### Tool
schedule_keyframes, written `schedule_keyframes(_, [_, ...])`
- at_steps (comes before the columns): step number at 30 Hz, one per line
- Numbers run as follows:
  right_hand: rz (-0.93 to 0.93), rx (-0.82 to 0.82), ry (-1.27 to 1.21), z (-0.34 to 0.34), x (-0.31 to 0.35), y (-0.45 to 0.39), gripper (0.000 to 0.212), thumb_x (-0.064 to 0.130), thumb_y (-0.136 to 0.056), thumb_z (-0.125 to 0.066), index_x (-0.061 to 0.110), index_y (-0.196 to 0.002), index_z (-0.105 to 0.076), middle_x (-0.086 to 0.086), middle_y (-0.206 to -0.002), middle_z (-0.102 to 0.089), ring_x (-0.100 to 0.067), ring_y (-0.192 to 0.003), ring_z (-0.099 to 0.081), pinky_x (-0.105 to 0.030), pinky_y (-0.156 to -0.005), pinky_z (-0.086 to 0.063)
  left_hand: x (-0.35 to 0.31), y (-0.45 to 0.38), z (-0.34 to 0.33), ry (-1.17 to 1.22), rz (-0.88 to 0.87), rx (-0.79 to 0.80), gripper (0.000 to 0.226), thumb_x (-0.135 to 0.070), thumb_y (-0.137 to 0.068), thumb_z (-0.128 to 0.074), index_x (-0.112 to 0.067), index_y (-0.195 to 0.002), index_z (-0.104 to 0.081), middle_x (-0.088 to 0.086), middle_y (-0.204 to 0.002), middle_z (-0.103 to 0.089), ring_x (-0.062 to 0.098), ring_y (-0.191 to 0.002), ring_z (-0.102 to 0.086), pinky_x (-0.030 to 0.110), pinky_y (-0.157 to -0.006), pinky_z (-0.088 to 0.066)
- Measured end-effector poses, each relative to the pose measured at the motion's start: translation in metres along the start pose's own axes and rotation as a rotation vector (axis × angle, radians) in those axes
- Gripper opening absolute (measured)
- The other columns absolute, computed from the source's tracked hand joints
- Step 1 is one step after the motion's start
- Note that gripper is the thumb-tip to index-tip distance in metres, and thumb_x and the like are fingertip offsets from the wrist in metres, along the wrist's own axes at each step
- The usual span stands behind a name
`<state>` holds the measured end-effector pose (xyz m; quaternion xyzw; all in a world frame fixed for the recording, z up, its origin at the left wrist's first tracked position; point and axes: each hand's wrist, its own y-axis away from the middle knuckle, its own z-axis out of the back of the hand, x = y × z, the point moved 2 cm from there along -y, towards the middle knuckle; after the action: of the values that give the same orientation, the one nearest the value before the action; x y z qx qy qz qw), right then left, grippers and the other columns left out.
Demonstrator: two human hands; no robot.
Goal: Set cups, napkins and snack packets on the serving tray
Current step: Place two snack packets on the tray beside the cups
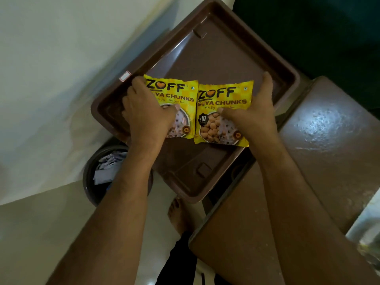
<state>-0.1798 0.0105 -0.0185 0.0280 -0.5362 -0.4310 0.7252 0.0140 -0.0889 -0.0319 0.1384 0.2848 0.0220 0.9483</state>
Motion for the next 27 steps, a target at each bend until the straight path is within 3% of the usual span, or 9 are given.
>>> schedule_keyframes(2, [-0.006, -0.019, 0.054, -0.003, -0.001, 0.001, 0.124, 0.018, -0.071, -0.096, 0.02, -0.163, -0.014, 0.014, -0.113, -0.065, -0.014, -0.118, -0.066, -0.045, -0.11, -0.051, 0.001, -0.006, 0.003, 0.116, 0.062, 0.036, 0.081, -0.029, -0.07, -0.095, -0.014, -0.132, -0.045, 0.002, -0.126, -0.063, 0.031, -0.125, -0.06, 0.052, -0.107, -0.049])
schedule_keyframes(5, [-0.04, -0.02, 0.077, -0.007, -0.003, -0.001, 0.098, 0.015, -0.07, -0.096, 0.019, -0.148, -0.037, 0.01, -0.118, -0.062, -0.016, -0.117, -0.065, -0.047, -0.104, -0.056, 0.004, -0.01, 0.008, 0.198, 0.118, 0.06, 0.079, -0.026, -0.065, -0.098, -0.01, -0.128, -0.053, -0.001, -0.119, -0.069, 0.022, -0.114, -0.067, 0.04, -0.1, -0.054])
schedule_keyframes(9, [-0.073, -0.006, 0.001, -0.009, -0.004, -0.004, 0.077, 0.01, -0.072, -0.093, 0.019, -0.134, -0.049, 0.006, -0.121, -0.067, -0.015, -0.113, -0.067, -0.046, -0.1, -0.059, 0.012, -0.012, 0.007, 0.344, 0.148, 0.169, 0.059, -0.034, -0.058, -0.091, -0.025, -0.112, -0.072, -0.01, -0.105, -0.079, 0.013, -0.101, -0.075, 0.045, -0.099, -0.059])
schedule_keyframes(13, [-0.058, -0.008, -0.094, -0.007, -0.011, -0.007, 0.064, 0.003, -0.071, -0.092, 0.012, -0.126, -0.06, 0.0, -0.114, -0.077, -0.018, -0.105, -0.075, -0.05, -0.096, -0.062, 0.016, -0.015, 0.012, 0.472, 0.192, 0.263, 0.049, -0.014, -0.071, -0.094, -0.022, -0.113, -0.072, -0.009, -0.103, -0.079, 0.011, -0.095, -0.076, 0.042, -0.093, -0.062])
schedule_keyframes(16, [-0.072, 0.029, -0.214, -0.004, -0.013, -0.006, 0.063, -0.004, -0.069, -0.09, 0.009, -0.125, -0.063, -0.003, -0.11, -0.08, -0.02, -0.101, -0.079, -0.051, -0.094, -0.062, 0.019, -0.012, 0.02, 0.584, 0.22, 0.314, 0.047, -0.008, -0.071, -0.093, -0.015, -0.113, -0.075, -0.004, -0.099, -0.082, 0.012, -0.09, -0.079, 0.038, -0.086, -0.063])
schedule_keyframes(22, [-0.078, 0.117, -0.322, 0.016, -0.007, 0.01, 0.059, -0.009, -0.074, -0.085, 0.006, -0.126, -0.062, -0.007, -0.11, -0.081, -0.021, -0.097, -0.08, -0.047, -0.087, -0.065, 0.026, 0.001, 0.033, 0.746, 0.285, 0.415, 0.047, -0.017, -0.067, -0.09, -0.013, -0.112, -0.079, 0.005, -0.107, -0.082, 0.024, -0.101, -0.08, 0.049, -0.096, -0.062])
schedule_keyframes(27, [-0.082, 0.129, -0.406, 0.043, -0.015, 0.025, 0.046, 0.001, -0.085, -0.081, 0.006, -0.128, -0.064, -0.007, -0.112, -0.081, -0.023, -0.096, -0.081, -0.048, -0.083, -0.067, 0.005, 0.022, 0.033, 0.795, 0.267, 0.458, 0.022, -0.02, -0.089, -0.079, -0.015, -0.11, -0.079, 0.006, -0.108, -0.082, 0.025, -0.101, -0.08, 0.044, -0.094, -0.062])
